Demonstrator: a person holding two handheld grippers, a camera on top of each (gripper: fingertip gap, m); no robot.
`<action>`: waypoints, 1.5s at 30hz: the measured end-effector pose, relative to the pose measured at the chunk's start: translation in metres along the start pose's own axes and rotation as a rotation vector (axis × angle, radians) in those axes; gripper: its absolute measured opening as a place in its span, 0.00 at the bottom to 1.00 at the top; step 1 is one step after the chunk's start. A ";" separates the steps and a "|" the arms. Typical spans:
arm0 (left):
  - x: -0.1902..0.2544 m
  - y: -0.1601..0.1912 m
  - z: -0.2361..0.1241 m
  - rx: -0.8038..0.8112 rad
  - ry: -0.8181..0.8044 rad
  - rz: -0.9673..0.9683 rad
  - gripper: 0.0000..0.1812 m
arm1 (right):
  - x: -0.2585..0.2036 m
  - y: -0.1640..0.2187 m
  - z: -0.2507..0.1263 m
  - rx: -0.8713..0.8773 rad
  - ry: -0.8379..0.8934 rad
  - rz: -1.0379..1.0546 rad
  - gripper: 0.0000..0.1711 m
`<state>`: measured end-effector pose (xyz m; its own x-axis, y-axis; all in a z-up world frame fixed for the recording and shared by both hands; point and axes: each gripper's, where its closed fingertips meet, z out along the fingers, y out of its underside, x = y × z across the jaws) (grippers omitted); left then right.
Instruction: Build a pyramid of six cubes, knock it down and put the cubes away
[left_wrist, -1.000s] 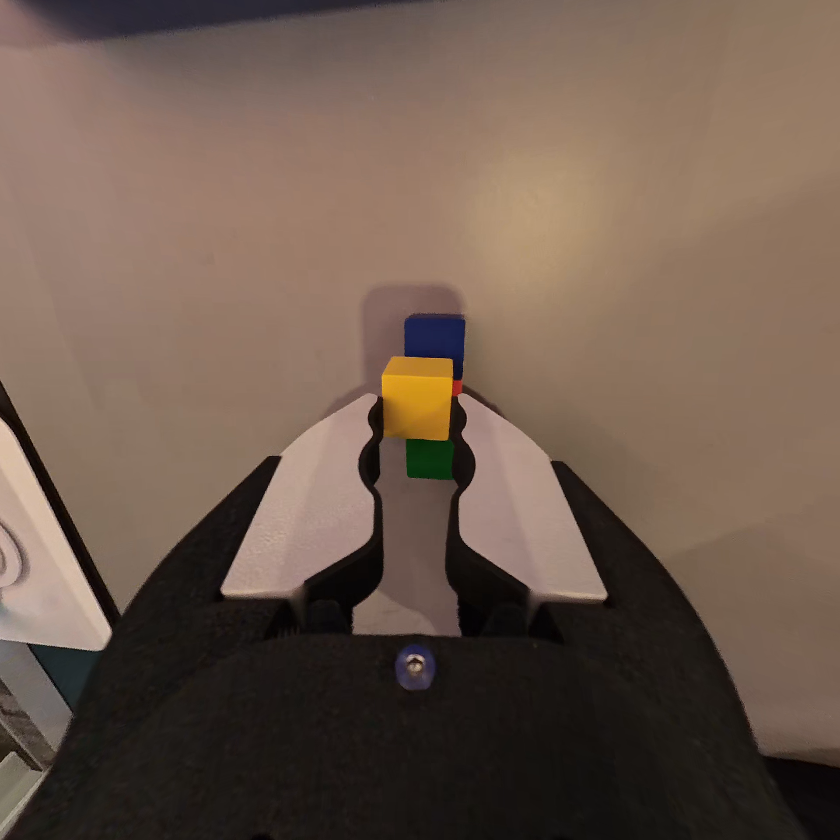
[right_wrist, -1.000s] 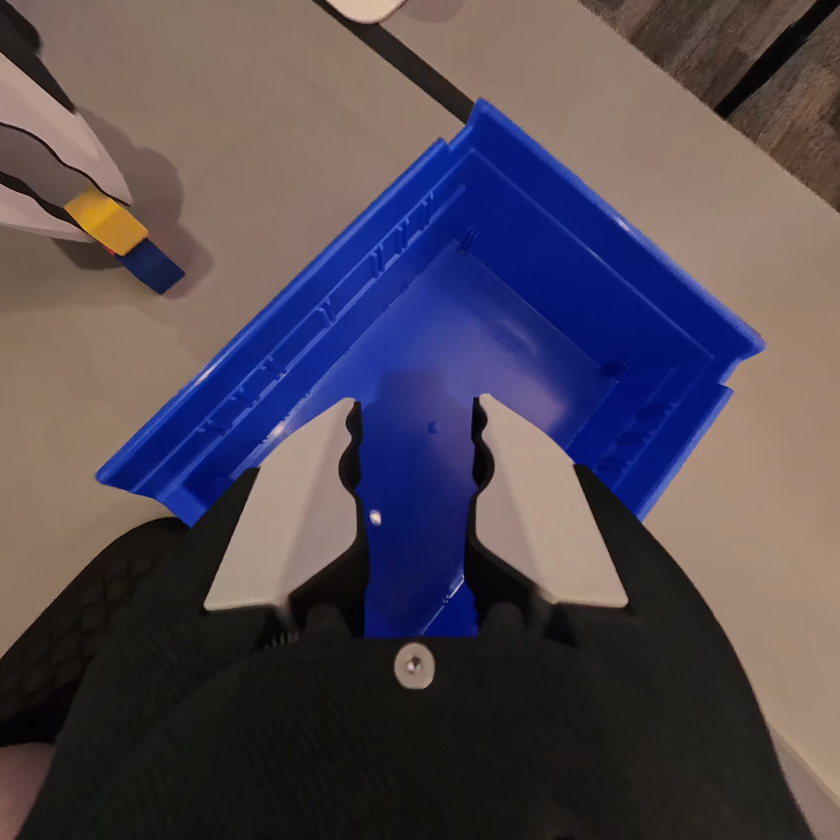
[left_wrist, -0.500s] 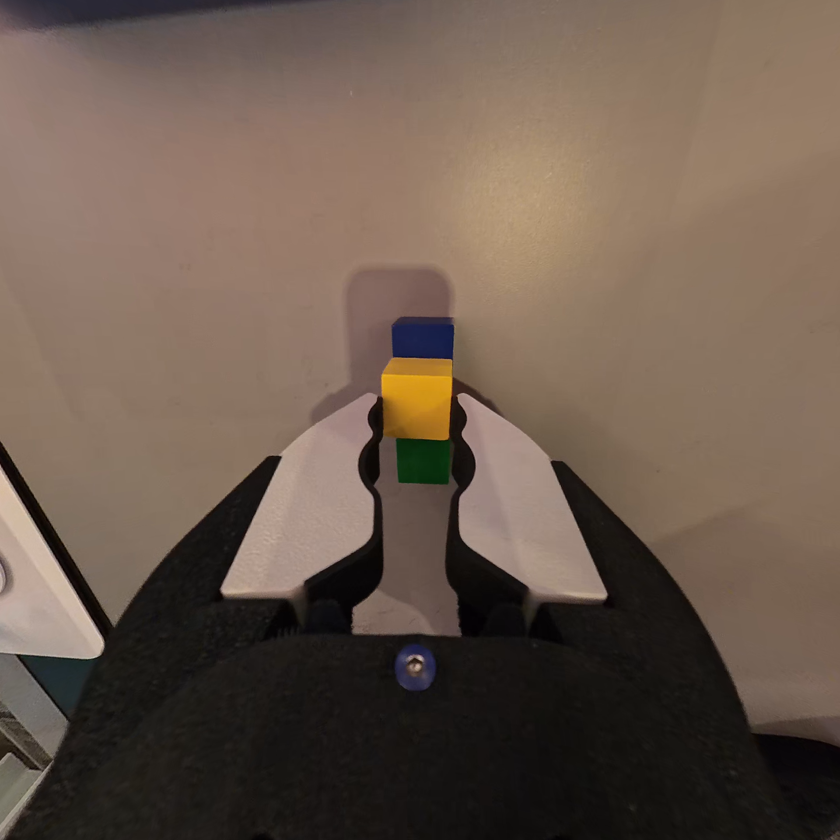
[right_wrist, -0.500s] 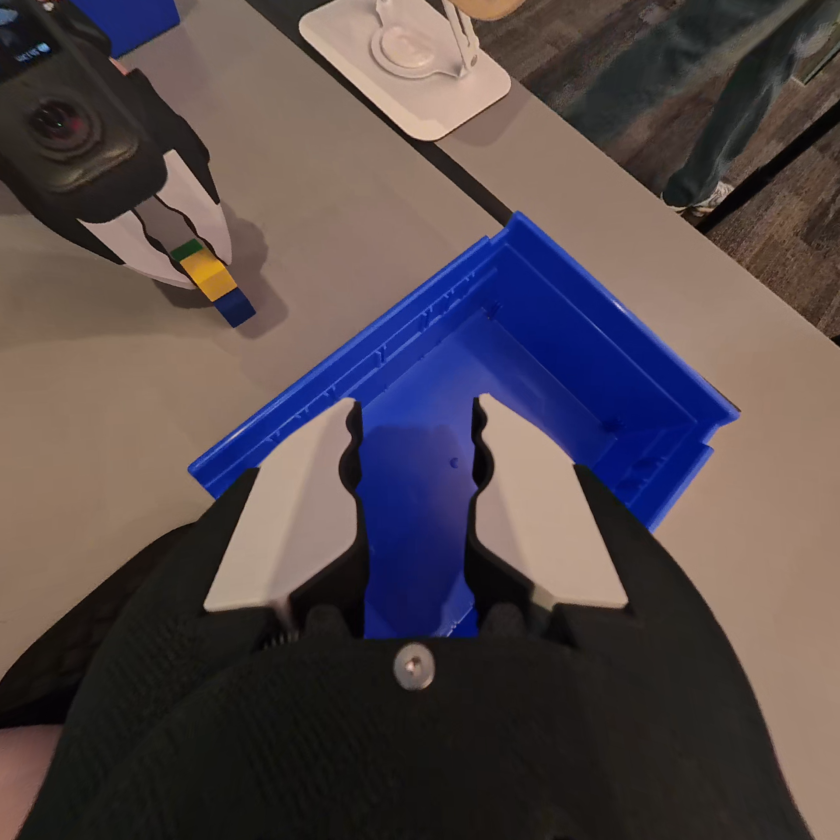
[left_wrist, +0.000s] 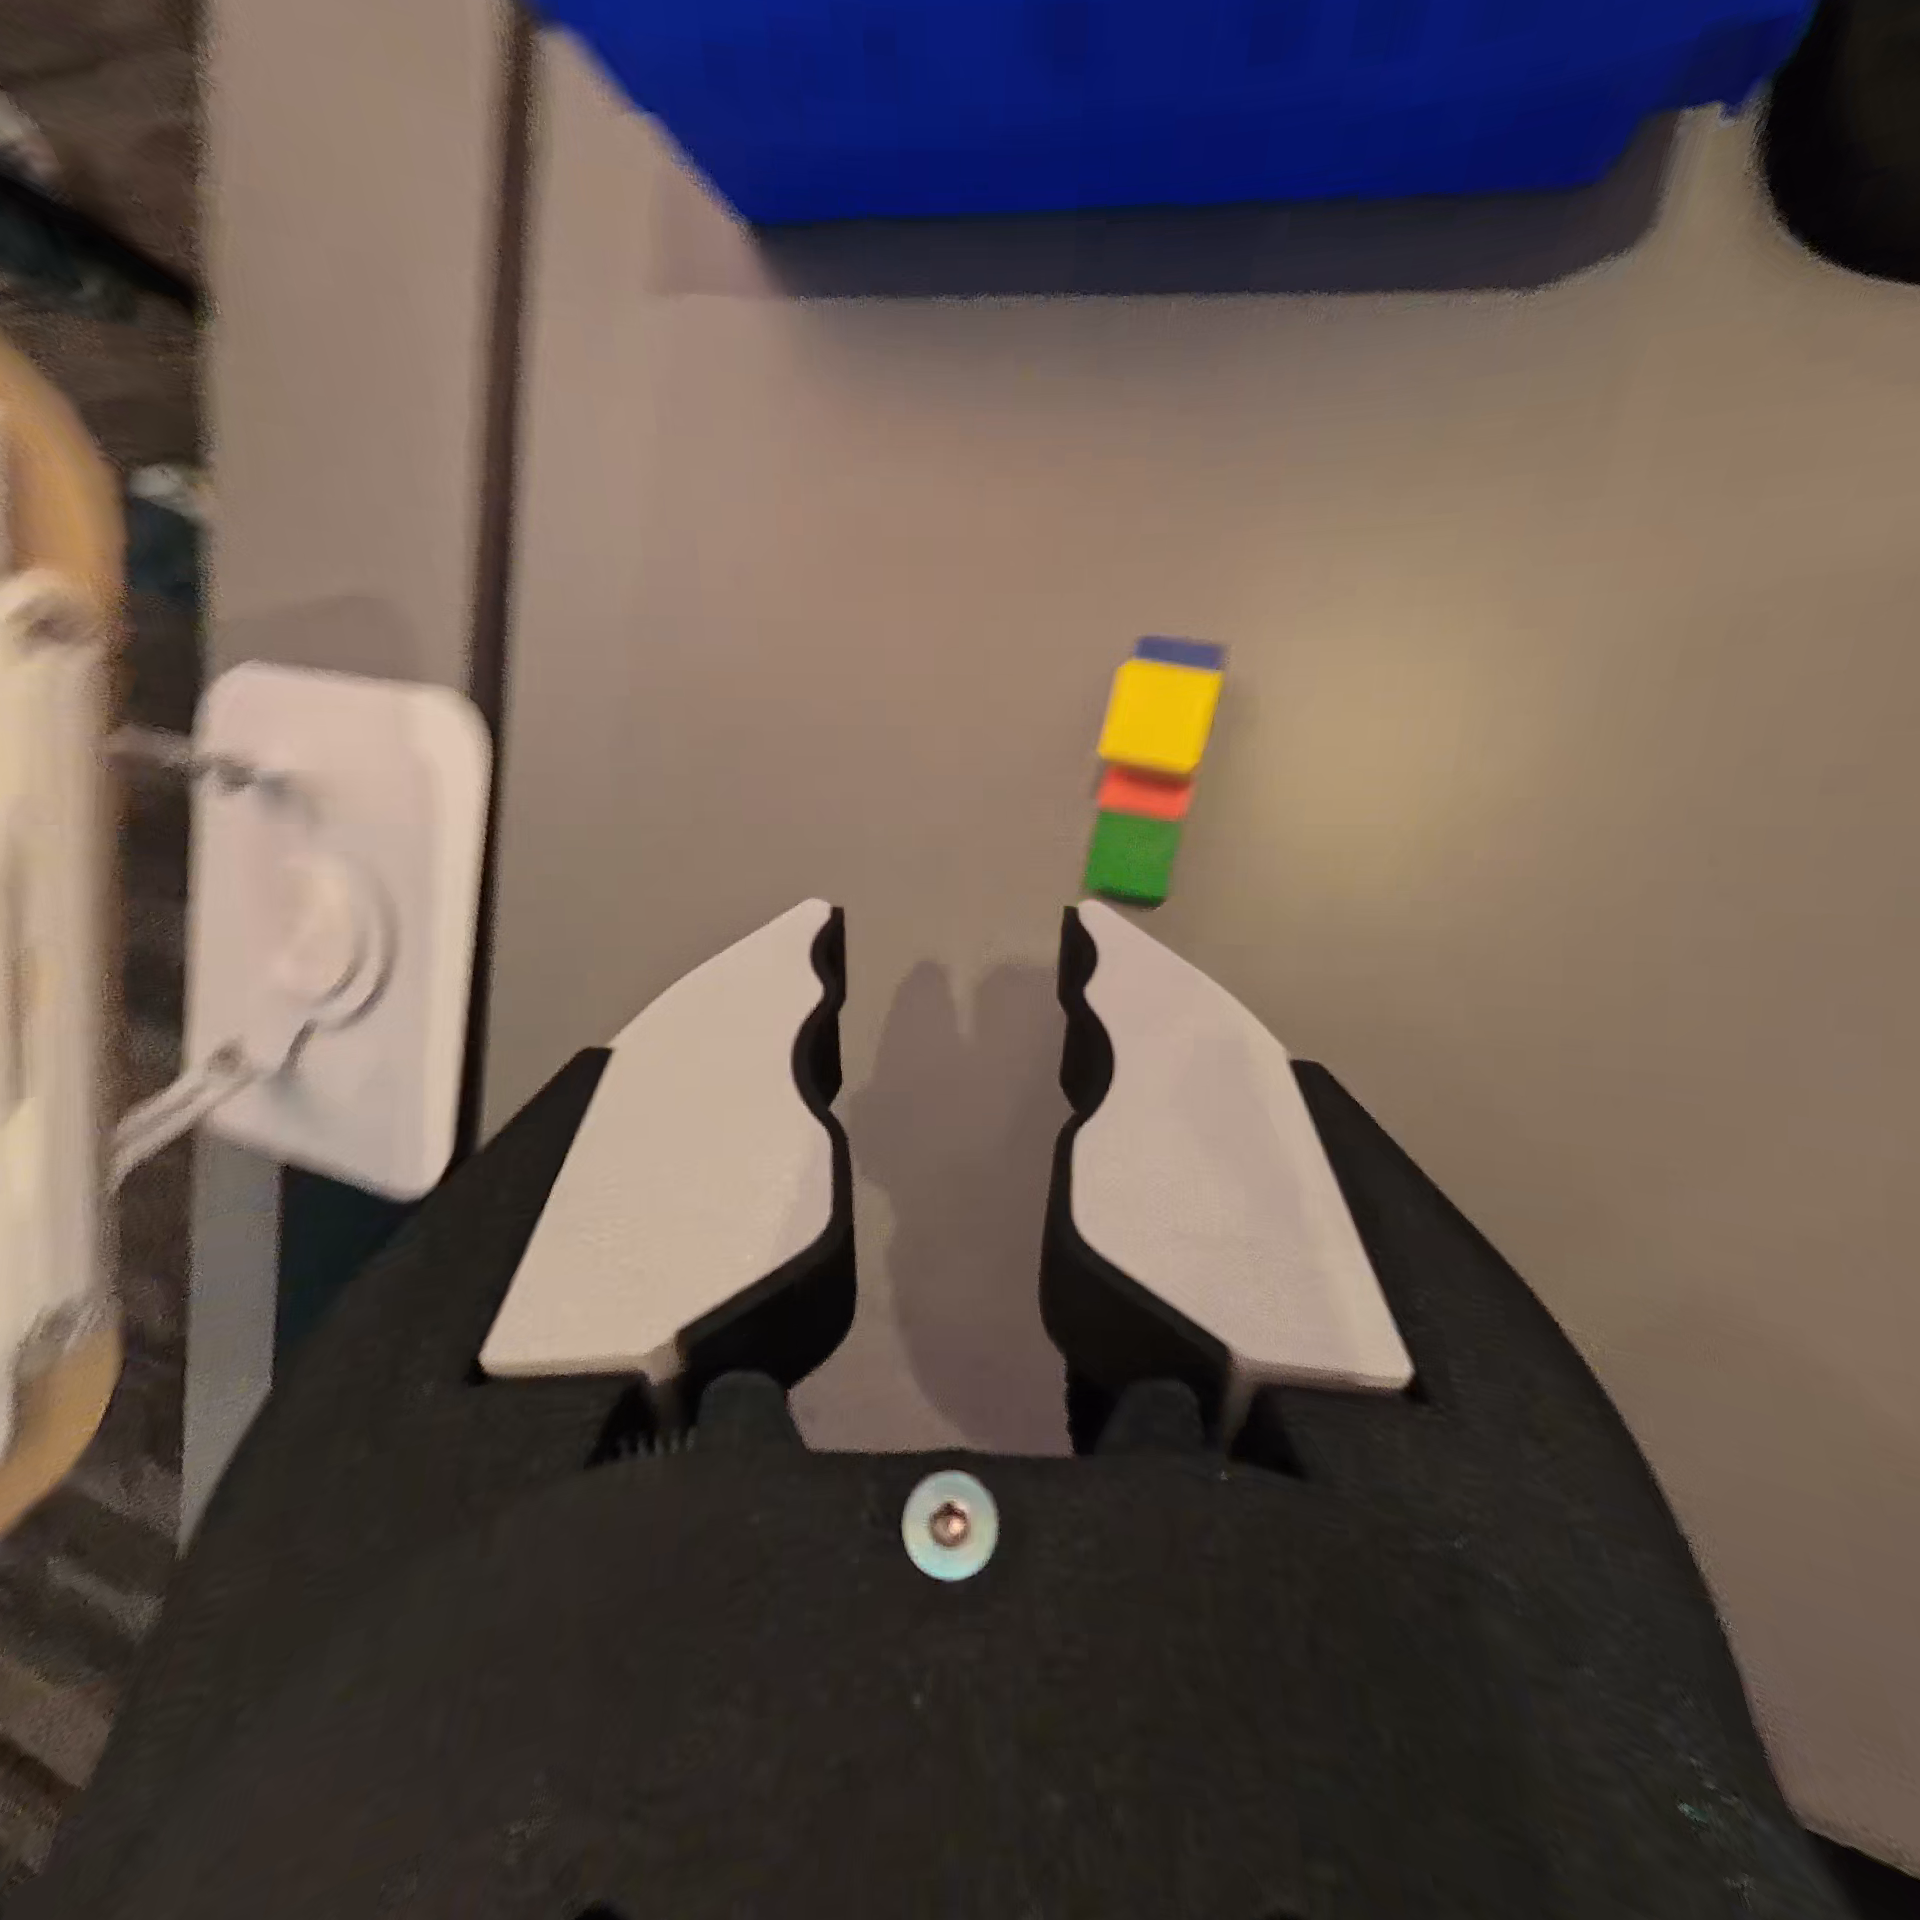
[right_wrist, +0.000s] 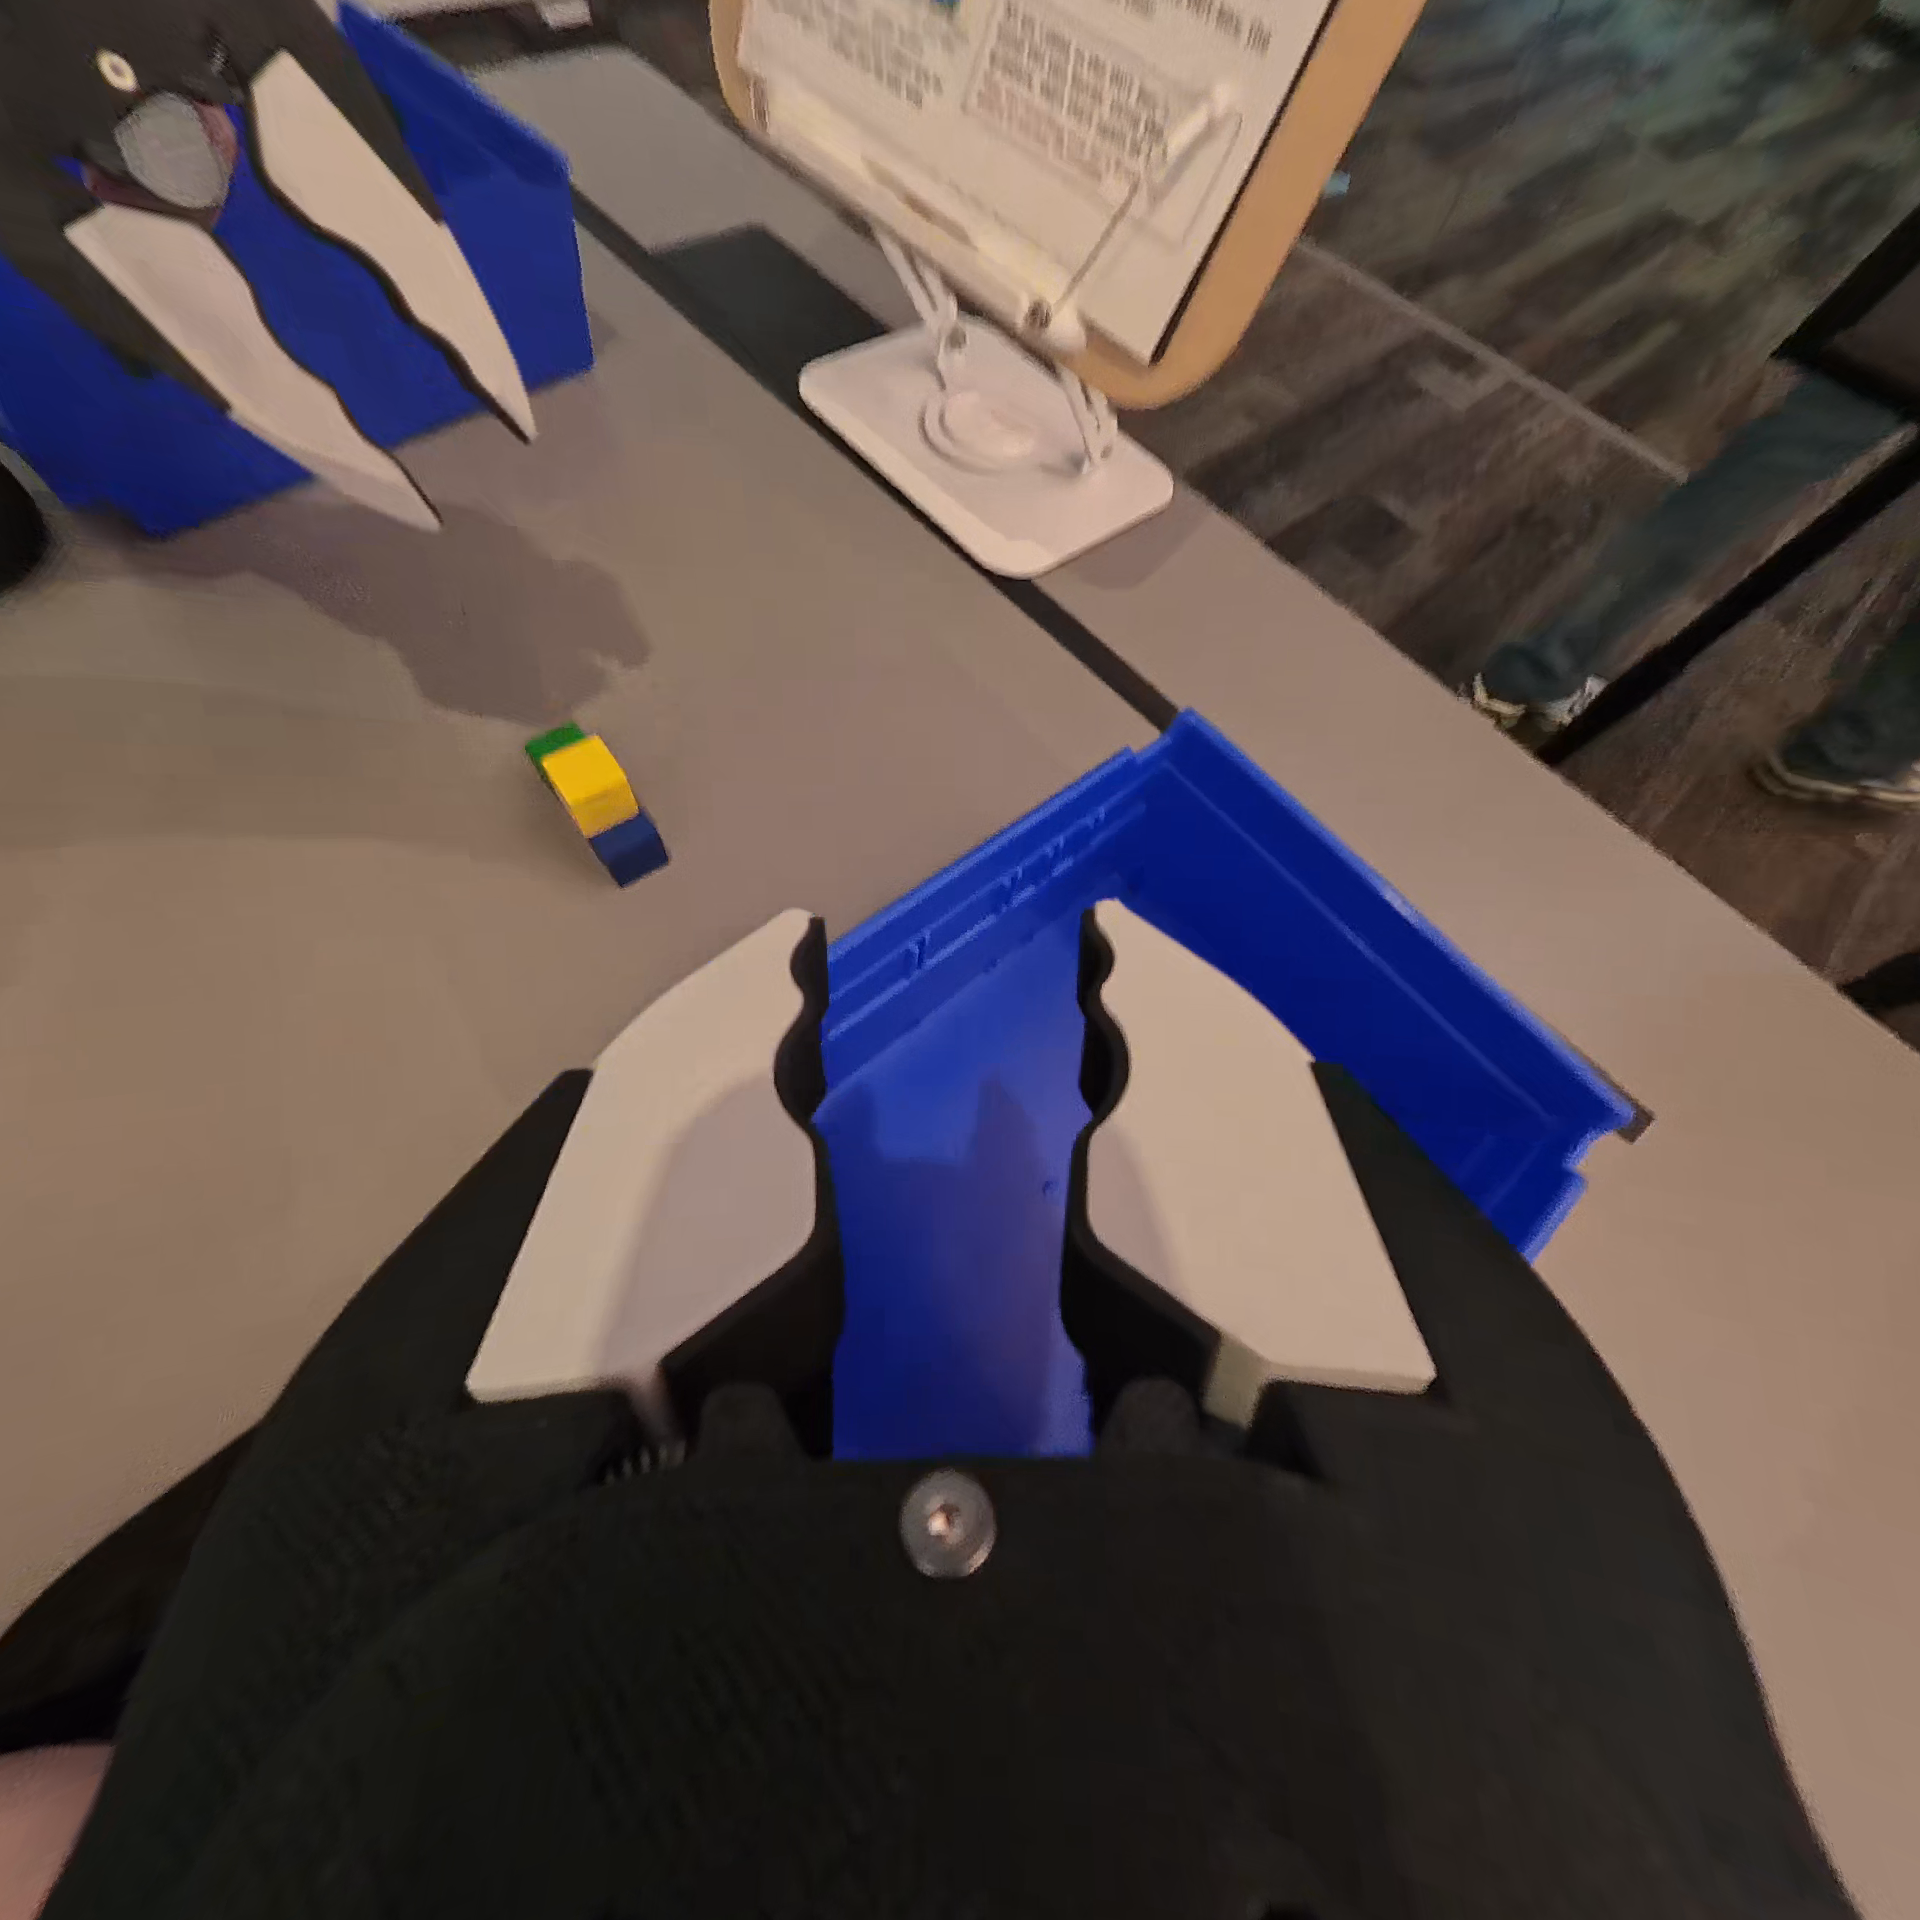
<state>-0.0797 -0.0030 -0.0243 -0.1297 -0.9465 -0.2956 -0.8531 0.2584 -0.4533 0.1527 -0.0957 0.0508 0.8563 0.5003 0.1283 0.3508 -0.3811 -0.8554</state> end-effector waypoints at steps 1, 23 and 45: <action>-0.015 0.015 -0.018 0.020 -0.055 -0.048 0.20 | 0.001 -0.006 -0.003 0.038 0.005 0.005 0.28; -0.079 0.367 -0.049 -0.466 -0.284 -1.282 0.26 | 0.007 -0.027 -0.001 0.110 0.061 0.011 0.36; -0.099 0.163 -0.104 -0.112 -0.245 -0.669 0.16 | 0.006 -0.017 0.007 0.048 0.042 -0.007 0.34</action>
<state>-0.2585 0.1123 0.0185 0.5441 -0.8214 -0.1708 -0.7587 -0.3949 -0.5181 0.1489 -0.0810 0.0630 0.8694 0.4694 0.1543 0.3388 -0.3392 -0.8776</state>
